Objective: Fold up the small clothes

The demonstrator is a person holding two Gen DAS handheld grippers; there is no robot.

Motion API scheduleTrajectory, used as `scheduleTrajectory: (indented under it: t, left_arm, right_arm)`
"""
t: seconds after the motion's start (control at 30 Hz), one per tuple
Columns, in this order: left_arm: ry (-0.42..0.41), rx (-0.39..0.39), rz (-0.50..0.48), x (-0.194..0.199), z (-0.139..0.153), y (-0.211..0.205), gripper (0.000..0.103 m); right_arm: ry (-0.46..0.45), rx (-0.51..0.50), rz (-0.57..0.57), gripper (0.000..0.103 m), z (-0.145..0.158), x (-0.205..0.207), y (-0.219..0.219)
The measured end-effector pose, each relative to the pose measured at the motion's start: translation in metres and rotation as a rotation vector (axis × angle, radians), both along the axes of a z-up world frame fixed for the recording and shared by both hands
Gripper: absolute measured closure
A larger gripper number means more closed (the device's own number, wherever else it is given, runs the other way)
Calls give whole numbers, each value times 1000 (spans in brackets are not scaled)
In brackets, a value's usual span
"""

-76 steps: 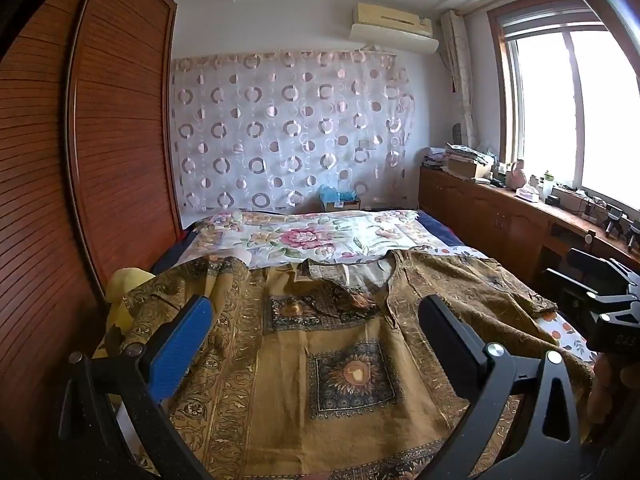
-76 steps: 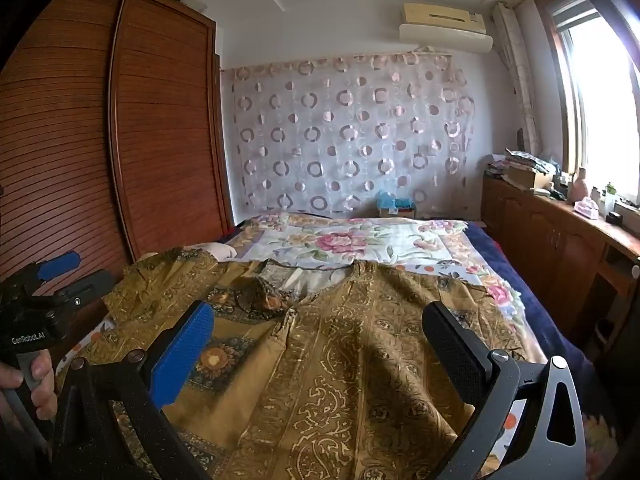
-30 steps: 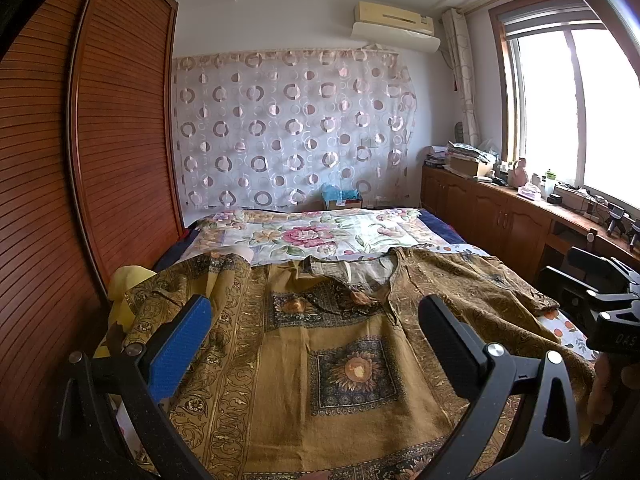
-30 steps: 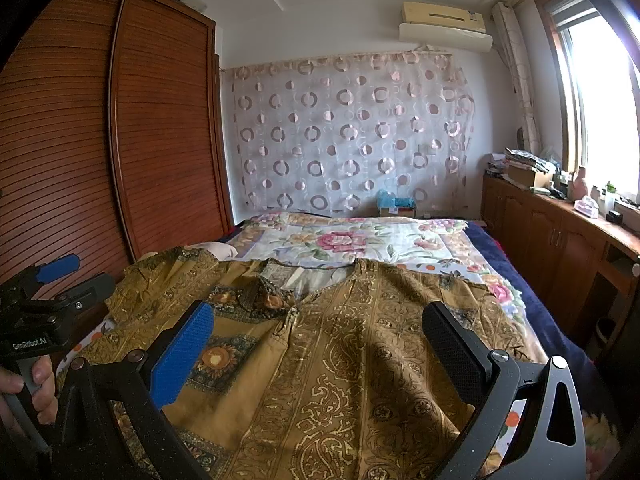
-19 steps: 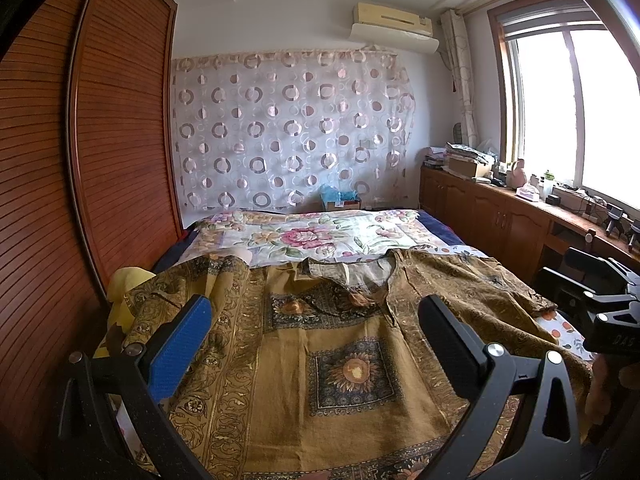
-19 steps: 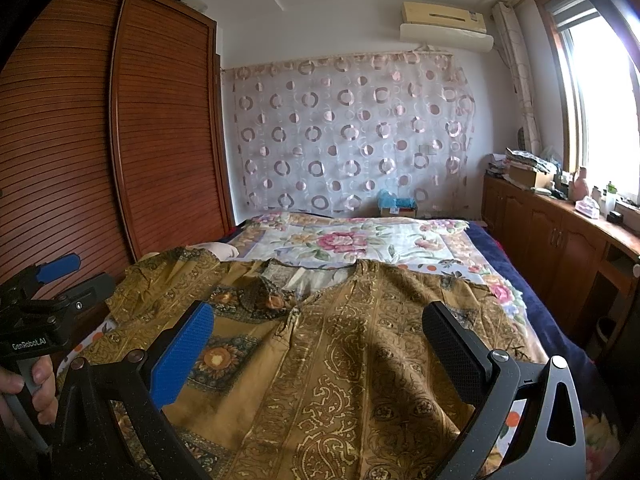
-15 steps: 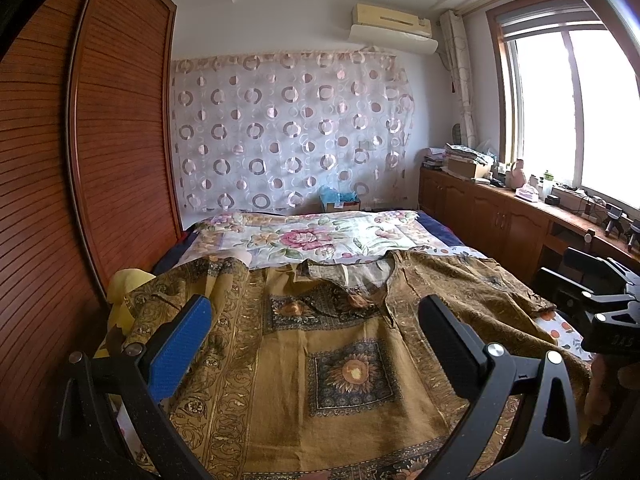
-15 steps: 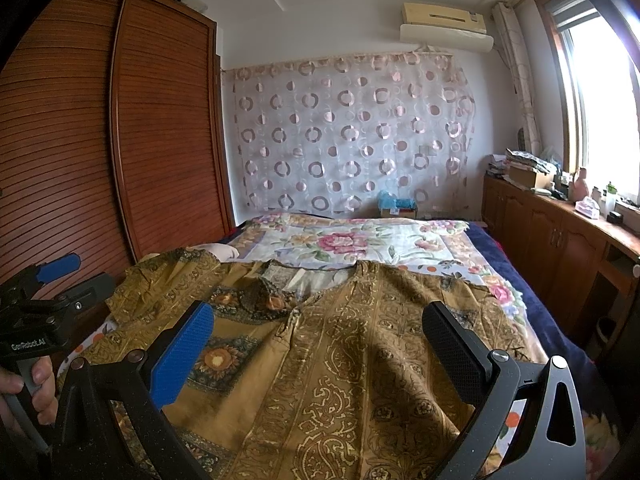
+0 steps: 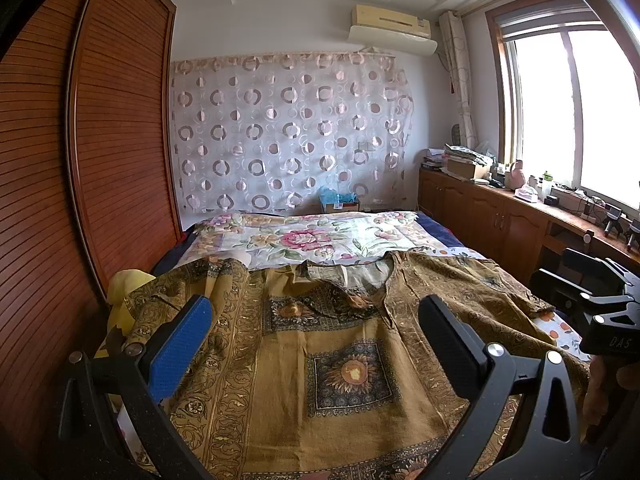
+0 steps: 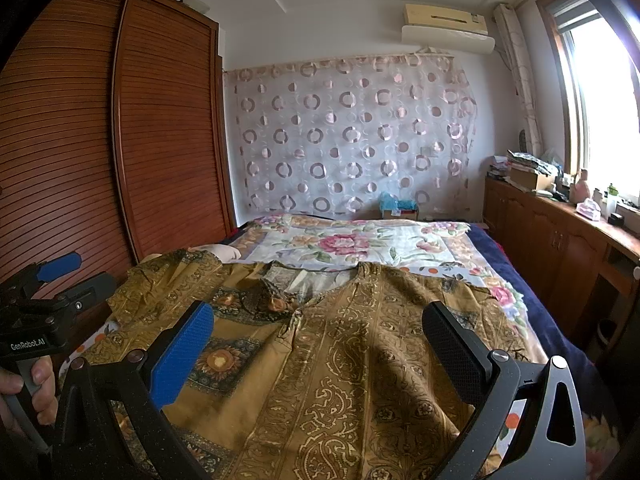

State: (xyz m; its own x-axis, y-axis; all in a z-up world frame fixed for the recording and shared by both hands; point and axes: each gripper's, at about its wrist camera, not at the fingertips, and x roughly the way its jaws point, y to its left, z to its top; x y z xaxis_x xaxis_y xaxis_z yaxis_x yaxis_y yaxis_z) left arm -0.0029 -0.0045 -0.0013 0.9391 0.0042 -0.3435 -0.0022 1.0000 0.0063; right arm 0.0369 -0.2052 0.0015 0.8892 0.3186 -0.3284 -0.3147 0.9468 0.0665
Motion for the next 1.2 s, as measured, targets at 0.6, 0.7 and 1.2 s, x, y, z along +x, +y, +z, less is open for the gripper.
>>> scheduleTrajectory:
  t: [0.6, 0.7, 1.2]
  left_arm:
    - [110, 46, 81, 13, -24, 50, 0]
    - [137, 61, 111, 17, -34, 65, 0]
    - [288, 32, 162, 33, -81, 148, 0]
  right_arm:
    - [77, 1, 120, 0, -17, 18, 9]
    - [103, -13, 137, 0, -22, 25, 14]
    - [155, -81, 219, 0, -29, 42, 35]
